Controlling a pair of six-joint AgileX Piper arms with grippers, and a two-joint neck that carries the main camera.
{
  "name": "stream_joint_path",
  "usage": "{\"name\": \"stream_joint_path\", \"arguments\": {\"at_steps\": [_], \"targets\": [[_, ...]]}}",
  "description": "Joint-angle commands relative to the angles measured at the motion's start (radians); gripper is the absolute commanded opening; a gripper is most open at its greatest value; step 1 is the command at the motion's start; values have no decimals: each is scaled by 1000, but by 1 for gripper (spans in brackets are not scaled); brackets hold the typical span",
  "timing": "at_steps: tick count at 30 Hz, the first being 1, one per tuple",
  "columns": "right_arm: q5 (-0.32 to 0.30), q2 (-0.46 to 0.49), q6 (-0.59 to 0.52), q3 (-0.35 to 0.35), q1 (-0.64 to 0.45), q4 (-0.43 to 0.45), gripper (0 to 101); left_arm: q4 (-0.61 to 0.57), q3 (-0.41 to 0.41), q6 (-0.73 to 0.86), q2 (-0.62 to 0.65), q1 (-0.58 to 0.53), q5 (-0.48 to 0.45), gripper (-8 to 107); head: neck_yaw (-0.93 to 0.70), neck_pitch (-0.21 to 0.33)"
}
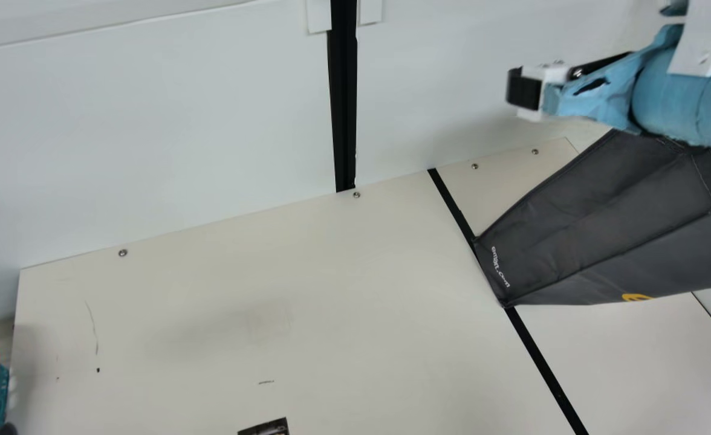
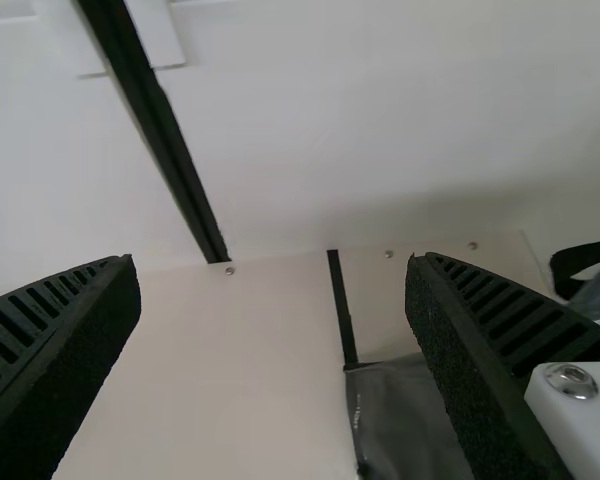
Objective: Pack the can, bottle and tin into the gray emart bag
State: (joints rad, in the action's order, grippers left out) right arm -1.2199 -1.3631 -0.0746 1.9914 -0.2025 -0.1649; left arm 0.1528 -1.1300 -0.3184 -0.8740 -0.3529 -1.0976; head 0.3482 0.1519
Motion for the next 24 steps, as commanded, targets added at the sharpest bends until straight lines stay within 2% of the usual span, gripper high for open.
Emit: {"name": "stream_joint_path", "arguments": {"at_steps": [1,9,24], "targets": [[0,16,9,-31,33,9,91,0,0,0,0,0,0,90,1,23],[5,85,41,-155,116,29,91,0,0,0,0,0,0,90,1,23],[69,230,87,-439,232,56,91,0,0,0,0,0,0,90,1,23]]}}
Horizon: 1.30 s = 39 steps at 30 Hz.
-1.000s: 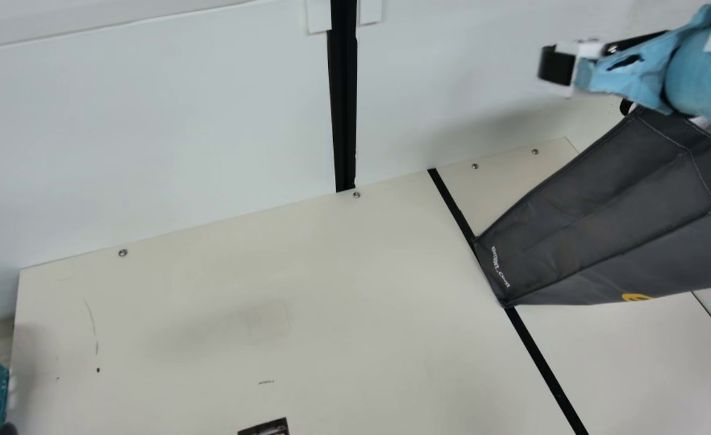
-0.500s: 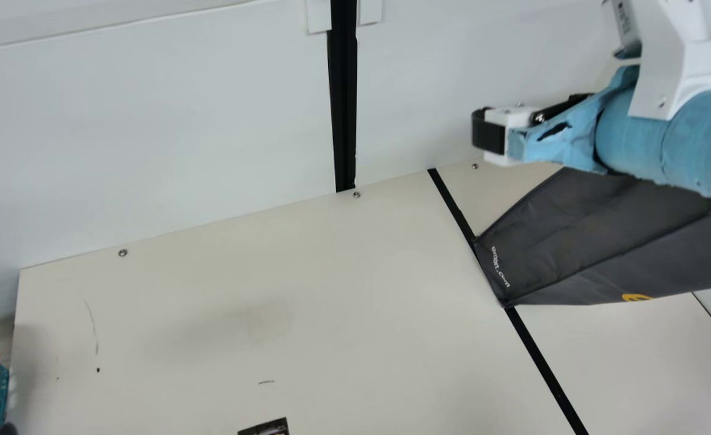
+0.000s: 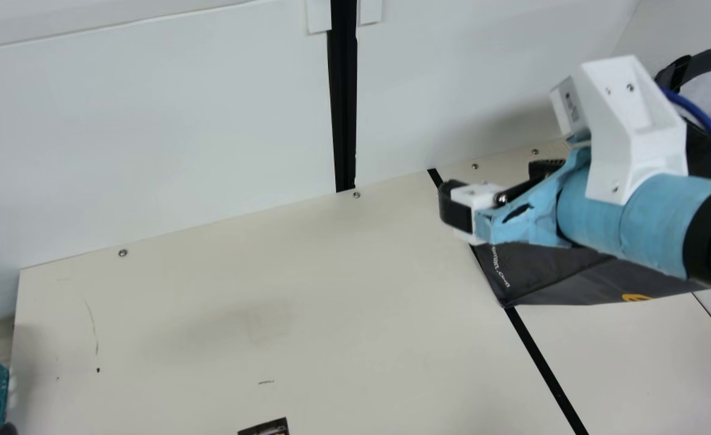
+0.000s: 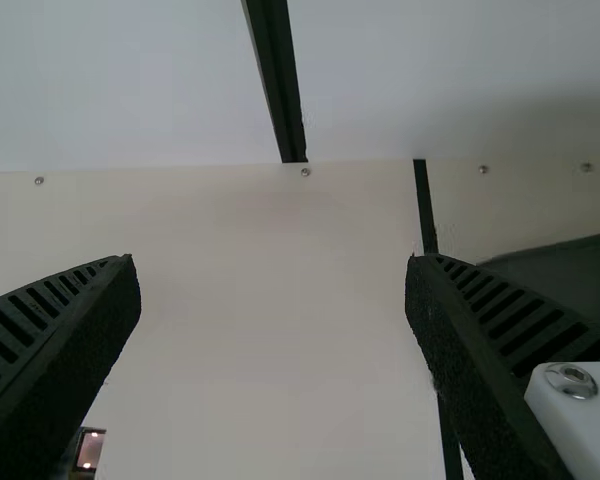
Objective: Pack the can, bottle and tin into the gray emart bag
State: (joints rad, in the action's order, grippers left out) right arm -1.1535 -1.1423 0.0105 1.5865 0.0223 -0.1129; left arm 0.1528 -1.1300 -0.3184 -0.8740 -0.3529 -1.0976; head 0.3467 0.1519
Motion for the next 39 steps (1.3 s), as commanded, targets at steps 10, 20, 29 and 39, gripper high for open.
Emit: {"name": "stream_joint_path", "arguments": {"at_steps": [10,20,29,39], "targets": [[36,87,40,-197,64,32,91,0,0,0,0,0,0,90,2,23],[58,123,71,-285,98,50,91,0,0,0,0,0,0,90,2,23],[66,123,75,-294,98,53,91,0,0,0,0,0,0,90,2,23],[66,123,76,-294,98,53,91,0,0,0,0,0,0,90,2,23]]}}
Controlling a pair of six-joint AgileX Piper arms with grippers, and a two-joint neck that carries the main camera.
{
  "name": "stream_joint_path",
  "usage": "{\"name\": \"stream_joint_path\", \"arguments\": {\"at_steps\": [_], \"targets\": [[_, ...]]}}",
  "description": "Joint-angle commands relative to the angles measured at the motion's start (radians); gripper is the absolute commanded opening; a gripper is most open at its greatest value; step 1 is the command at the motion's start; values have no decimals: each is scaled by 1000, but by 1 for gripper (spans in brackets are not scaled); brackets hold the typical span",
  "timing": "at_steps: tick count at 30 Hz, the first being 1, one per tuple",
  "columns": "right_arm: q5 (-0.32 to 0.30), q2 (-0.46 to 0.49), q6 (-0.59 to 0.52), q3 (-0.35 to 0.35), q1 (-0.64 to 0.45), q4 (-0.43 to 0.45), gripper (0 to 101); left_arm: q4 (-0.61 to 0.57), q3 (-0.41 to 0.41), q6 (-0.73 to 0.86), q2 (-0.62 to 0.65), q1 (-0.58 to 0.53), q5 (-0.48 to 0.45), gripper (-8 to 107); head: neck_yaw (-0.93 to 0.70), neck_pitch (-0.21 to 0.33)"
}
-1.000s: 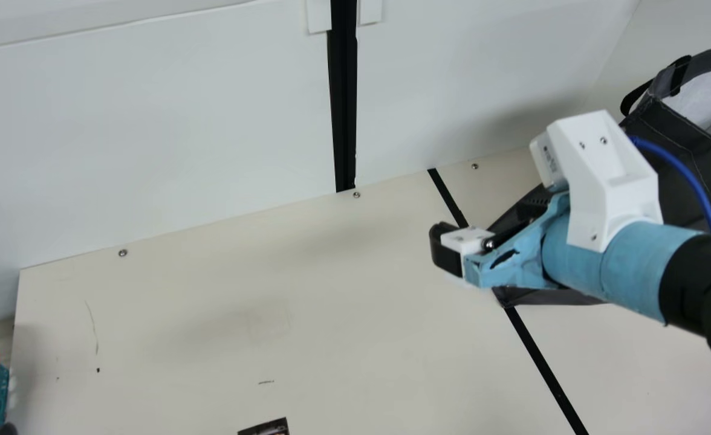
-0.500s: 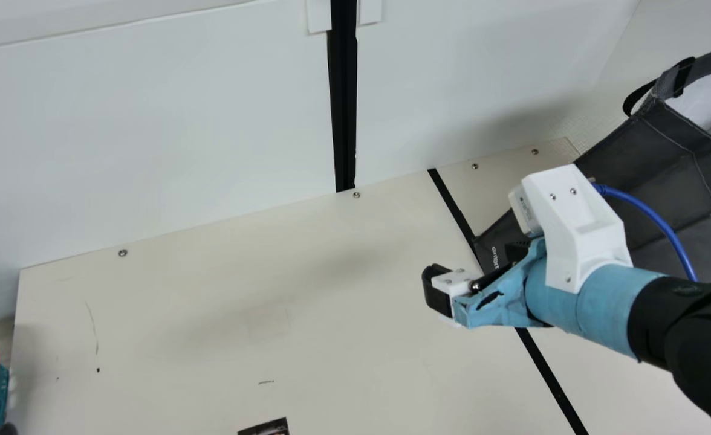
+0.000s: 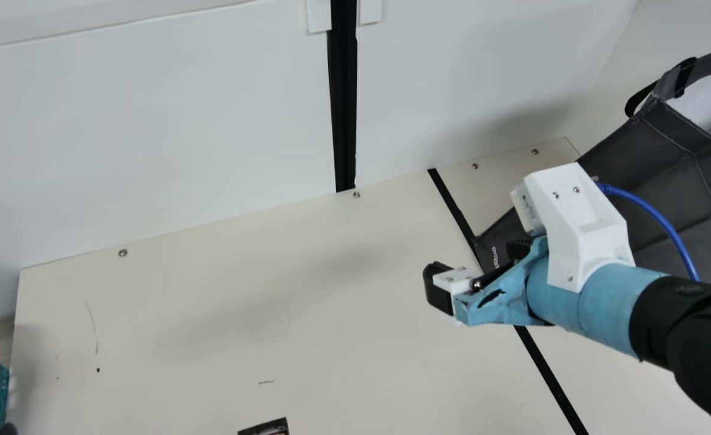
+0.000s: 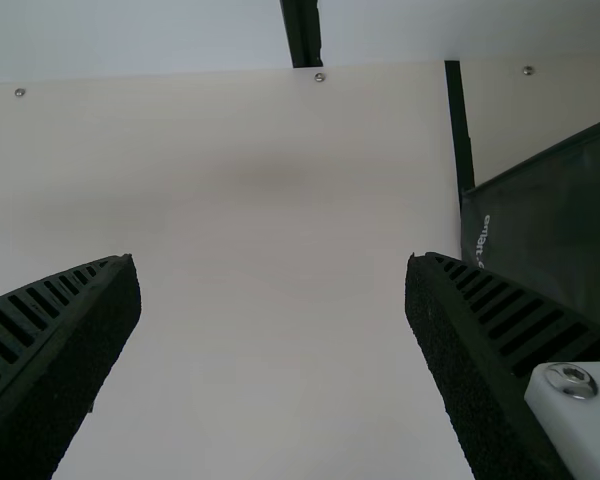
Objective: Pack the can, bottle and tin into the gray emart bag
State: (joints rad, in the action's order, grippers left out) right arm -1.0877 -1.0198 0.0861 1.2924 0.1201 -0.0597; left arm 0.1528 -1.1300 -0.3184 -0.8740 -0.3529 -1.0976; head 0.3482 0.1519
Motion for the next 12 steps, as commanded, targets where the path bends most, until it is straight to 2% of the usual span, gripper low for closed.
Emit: {"name": "stream_joint_path", "arguments": {"at_steps": [1,12], "targets": [[0,0,0,0,0,0,91,0,0,0,0,0,0,90,1,23],[0,0,0,0,0,0,91,0,0,0,0,0,0,90,1,23]]}}
